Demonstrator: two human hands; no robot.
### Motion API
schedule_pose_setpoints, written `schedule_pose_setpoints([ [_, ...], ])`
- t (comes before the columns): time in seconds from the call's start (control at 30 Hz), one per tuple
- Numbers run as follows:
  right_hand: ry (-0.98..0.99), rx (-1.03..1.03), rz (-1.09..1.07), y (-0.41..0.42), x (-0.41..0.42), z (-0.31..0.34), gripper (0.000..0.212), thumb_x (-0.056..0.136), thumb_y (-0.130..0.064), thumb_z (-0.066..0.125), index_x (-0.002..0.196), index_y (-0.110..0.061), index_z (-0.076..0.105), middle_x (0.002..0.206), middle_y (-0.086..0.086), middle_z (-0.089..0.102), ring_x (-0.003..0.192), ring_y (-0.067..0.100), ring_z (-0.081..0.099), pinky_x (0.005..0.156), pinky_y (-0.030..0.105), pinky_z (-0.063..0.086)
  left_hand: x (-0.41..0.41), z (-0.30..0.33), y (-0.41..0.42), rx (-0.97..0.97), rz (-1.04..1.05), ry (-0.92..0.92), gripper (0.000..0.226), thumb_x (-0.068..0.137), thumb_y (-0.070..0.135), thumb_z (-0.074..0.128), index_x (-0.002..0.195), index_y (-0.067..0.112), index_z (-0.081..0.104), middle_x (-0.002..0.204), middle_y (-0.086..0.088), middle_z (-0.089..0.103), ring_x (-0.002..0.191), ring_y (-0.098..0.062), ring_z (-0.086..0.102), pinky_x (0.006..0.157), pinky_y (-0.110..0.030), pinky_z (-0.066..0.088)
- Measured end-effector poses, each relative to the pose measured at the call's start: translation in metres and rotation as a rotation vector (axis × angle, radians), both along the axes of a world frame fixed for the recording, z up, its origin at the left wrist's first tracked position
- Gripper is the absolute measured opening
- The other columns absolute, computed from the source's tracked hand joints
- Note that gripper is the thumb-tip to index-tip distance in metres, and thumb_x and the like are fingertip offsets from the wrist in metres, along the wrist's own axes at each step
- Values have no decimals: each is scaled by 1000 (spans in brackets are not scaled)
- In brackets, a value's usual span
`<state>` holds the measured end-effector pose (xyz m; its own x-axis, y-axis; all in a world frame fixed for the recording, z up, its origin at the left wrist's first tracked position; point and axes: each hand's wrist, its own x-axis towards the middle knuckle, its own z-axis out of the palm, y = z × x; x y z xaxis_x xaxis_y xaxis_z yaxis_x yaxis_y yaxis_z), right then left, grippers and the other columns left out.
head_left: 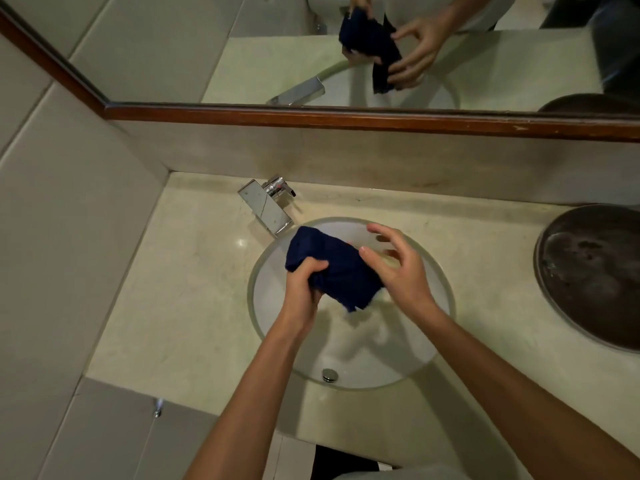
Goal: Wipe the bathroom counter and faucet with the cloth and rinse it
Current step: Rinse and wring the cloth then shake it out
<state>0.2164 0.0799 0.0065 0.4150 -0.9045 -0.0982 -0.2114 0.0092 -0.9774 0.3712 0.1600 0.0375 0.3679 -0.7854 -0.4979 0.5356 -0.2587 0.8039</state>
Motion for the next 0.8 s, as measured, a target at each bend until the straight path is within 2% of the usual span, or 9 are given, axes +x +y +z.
schedule_pose_setpoints([
  [0.07,-71,296,149,-8,-3,-3,49,90,-50,70,134,-28,65,132,-11,68,124,11,62,109,45,48,7,1,7,-82,-58,159,55,78,12,52,127,-11,58,134,-27,62,128,-40,58,111,-51,44],
  [0.13,-112,566,331,-7,-4,-5,59,89,-58,69,131,-17,67,129,4,71,118,25,68,107,48,51,16,1,11,-106,-45,258,46,77,5,46,115,-4,71,124,-21,68,120,-36,63,111,-50,45],
  [0.2,-62,712,444,-3,-3,-6,68,82,-61,76,126,-10,68,123,14,72,112,35,70,99,48,55,26,-2,16,-107,-15,316,38,79,6,47,103,4,76,113,-18,70,111,-33,65,107,-49,46],
  [0.3,28,719,484,2,9,-8,50,85,-43,76,119,-7,71,113,13,76,103,32,74,90,42,58,43,-12,27,-49,36,369,35,91,24,55,118,5,69,126,-21,65,121,-37,61,109,-51,43],
  [0.43,124,662,399,3,38,-17,33,85,-31,82,112,-14,75,104,3,79,96,22,76,87,35,59,70,-29,37,114,130,332,62,90,52,62,132,6,64,136,-18,65,130,-35,59,114,-50,42],
  [0.53,201,649,361,2,63,-25,35,81,-30,85,111,-14,74,102,2,79,95,22,76,88,38,61,100,-39,39,233,75,194,58,89,48,64,129,6,65,127,-15,71,118,-29,67,104,-44,51],
  [0.67,204,673,187,19,126,-42,28,79,-30,85,99,-13,77,93,3,80,90,24,77,89,45,61,163,-48,16,327,42,-135,28,92,25,74,115,8,73,111,-13,77,99,-21,75,91,-37,59],
  [0.73,190,663,62,28,170,-48,25,78,-33,86,92,-16,75,90,1,79,84,21,76,81,39,63,199,-51,-4,344,45,-296,24,90,21,78,111,11,75,105,-10,79,94,-19,76,84,-33,60],
  [0.8,187,637,-78,28,214,-52,30,79,-36,86,95,-15,72,93,1,76,77,14,71,69,26,60,231,-62,-28,373,21,-461,31,90,22,78,117,9,75,108,-8,77,98,-20,74,87,-33,60],
])
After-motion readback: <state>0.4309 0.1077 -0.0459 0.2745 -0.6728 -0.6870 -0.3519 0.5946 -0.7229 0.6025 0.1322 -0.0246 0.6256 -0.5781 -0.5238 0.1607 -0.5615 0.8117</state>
